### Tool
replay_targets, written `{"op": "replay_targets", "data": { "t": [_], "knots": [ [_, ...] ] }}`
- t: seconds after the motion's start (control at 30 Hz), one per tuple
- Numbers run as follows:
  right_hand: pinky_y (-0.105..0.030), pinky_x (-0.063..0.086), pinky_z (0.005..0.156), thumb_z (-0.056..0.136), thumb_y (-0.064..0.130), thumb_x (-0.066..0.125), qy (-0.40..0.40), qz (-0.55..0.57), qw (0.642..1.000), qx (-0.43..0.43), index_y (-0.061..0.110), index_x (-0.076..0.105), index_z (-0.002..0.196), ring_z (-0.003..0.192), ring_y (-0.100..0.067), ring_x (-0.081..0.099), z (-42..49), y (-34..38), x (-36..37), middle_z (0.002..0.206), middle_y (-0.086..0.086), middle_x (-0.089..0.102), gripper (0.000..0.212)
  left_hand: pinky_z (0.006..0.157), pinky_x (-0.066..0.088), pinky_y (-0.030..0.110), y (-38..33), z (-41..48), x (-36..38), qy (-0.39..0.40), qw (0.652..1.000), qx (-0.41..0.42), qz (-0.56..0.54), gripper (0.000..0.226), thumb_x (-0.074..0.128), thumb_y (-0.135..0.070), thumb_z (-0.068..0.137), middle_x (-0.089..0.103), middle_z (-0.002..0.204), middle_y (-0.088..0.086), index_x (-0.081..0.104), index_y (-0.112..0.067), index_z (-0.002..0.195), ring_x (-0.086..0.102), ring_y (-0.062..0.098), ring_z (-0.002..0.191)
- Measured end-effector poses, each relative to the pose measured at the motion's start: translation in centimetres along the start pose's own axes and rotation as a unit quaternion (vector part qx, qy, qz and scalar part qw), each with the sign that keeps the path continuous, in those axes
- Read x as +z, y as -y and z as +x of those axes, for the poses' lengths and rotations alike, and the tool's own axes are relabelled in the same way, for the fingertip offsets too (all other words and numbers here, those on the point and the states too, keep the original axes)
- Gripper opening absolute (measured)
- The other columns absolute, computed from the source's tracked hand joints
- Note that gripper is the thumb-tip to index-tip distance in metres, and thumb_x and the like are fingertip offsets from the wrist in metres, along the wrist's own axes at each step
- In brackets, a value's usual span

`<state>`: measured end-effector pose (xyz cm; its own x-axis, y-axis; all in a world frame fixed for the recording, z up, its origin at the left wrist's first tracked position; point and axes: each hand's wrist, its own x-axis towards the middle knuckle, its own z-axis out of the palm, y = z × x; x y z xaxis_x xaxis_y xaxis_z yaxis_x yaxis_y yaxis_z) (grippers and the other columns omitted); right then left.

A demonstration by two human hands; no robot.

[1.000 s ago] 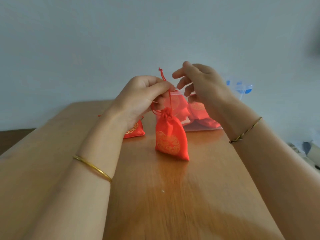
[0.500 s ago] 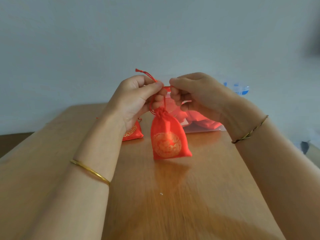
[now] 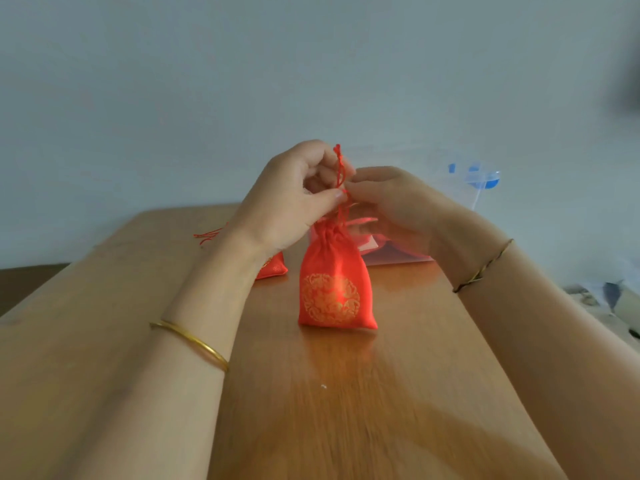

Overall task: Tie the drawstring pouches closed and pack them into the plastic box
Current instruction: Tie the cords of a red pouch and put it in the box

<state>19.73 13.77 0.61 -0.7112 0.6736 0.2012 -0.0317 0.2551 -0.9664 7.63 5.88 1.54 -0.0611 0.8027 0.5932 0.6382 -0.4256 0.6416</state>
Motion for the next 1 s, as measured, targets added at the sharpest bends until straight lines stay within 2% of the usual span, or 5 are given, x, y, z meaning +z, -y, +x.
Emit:
{"op": "replay_targets", "data": {
  "t": [0.1, 0.27, 0.43, 0.8, 1.0],
  "knots": [
    [-0.027, 0.045, 0.063, 0.094, 0.008, 0.043, 0.037, 0.06, 0.997, 0.029, 0.014, 0.06, 0.084, 0.064, -0.014, 0.06, 0.2, -0.3, -0.4, 0.07, -0.001, 0.067, 0.02, 0.066, 0.043, 0.015, 0.4, 0.1, 0.2, -0.041, 0.996, 0.04, 0.061, 0.03, 0.064, 0.003, 0.078, 0.055, 0.074, -0.009, 0.061, -0.022, 0.096, 0.053, -0.004, 0.068],
    [-0.029, 0.043, 0.07, 0.092, 0.014, 0.045, 0.099, 0.091, 0.989, 0.063, 0.013, 0.061, 0.095, 0.072, -0.013, 0.056, 0.1, -0.8, -1.0, 0.091, -0.005, 0.063, 0.016, 0.067, 0.042, 0.012, 0.6, 0.1, 0.4, -0.099, 0.989, 0.077, 0.082, 0.034, 0.064, 0.0, 0.075, 0.062, 0.078, 0.001, 0.063, -0.027, 0.097, 0.057, 0.007, 0.073],
    [-0.027, 0.047, 0.069, 0.093, 0.019, 0.046, 0.086, 0.092, 0.99, 0.069, 0.016, 0.061, 0.08, 0.071, -0.013, 0.058, 0.1, -0.6, -1.0, 0.083, -0.002, 0.064, 0.02, 0.068, 0.043, 0.009, 0.9, 0.2, 0.2, -0.11, 0.99, 0.054, 0.07, 0.038, 0.065, -0.001, 0.078, 0.059, 0.075, -0.012, 0.064, -0.031, 0.101, 0.055, -0.004, 0.068],
    [-0.025, 0.045, 0.06, 0.092, 0.035, 0.053, -0.097, -0.007, 0.995, 0.007, 0.017, 0.051, 0.062, 0.056, -0.011, 0.06, -0.1, -0.1, -1.8, 0.061, 0.003, 0.061, 0.035, 0.064, 0.048, 0.016, 1.9, -0.2, -0.7, -0.077, 0.949, -0.194, -0.238, 0.017, 0.053, -0.021, 0.092, 0.071, 0.073, -0.007, 0.068, -0.018, 0.084, 0.065, 0.002, 0.067],
    [-0.023, 0.039, 0.049, 0.09, 0.033, 0.056, -0.126, 0.124, 0.984, 0.031, 0.017, 0.045, 0.058, 0.046, -0.011, 0.053, 0.2, -0.1, -1.5, 0.06, 0.001, 0.055, 0.037, 0.068, 0.045, 0.026, 2.1, 0.0, -0.7, -0.101, 0.929, -0.263, -0.239, 0.029, 0.046, -0.032, 0.095, 0.069, 0.076, -0.003, 0.067, -0.018, 0.08, 0.063, 0.009, 0.067]
  ]
}}
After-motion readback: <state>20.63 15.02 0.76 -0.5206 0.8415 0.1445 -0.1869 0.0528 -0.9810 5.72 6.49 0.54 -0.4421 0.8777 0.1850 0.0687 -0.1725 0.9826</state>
